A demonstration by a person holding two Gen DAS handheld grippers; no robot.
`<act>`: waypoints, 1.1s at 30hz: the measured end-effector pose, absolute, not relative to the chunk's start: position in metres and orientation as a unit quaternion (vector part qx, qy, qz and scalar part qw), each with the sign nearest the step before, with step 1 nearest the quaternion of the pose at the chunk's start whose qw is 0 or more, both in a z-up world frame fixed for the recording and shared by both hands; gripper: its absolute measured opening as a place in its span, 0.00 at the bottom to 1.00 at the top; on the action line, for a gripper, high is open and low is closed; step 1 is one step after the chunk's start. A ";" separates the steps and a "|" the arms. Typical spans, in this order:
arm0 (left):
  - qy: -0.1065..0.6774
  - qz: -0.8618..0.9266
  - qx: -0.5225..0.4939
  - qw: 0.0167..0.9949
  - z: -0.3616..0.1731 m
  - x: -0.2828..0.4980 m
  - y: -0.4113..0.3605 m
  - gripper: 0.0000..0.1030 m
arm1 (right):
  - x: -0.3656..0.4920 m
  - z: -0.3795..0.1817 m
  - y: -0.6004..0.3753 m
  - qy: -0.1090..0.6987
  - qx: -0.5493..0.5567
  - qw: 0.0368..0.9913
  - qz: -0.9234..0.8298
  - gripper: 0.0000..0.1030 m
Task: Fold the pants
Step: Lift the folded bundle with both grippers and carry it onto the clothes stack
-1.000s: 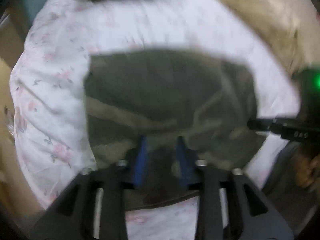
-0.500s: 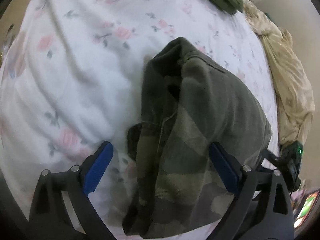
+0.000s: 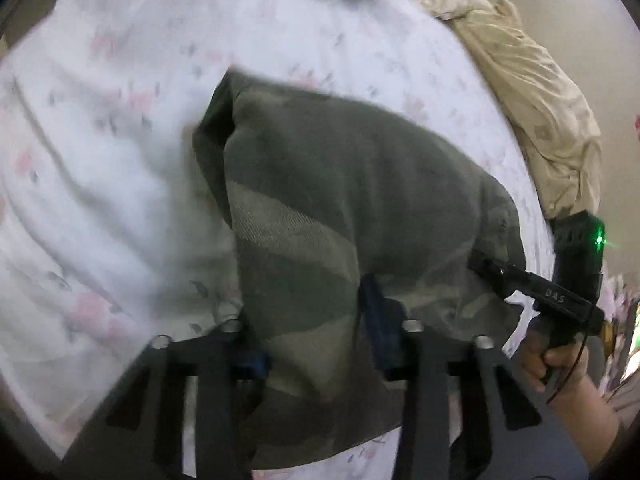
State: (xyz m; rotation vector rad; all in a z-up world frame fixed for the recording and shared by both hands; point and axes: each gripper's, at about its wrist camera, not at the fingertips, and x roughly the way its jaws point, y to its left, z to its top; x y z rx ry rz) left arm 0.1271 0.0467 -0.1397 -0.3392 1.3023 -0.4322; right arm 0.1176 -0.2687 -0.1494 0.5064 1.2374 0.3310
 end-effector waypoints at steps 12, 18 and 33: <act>0.482 -0.201 -0.159 0.838 -0.017 0.164 0.065 0.25 | 0.149 -0.031 -0.262 0.444 0.244 0.835 0.215 0.20; 0.448 -0.201 -0.143 0.859 0.011 0.267 0.069 0.25 | 0.258 0.001 -0.253 0.441 0.221 0.845 0.207 0.20; 0.416 -0.131 -0.148 0.888 -0.047 0.595 0.093 0.26 | 0.613 -0.023 -0.194 0.448 0.105 0.878 0.130 0.20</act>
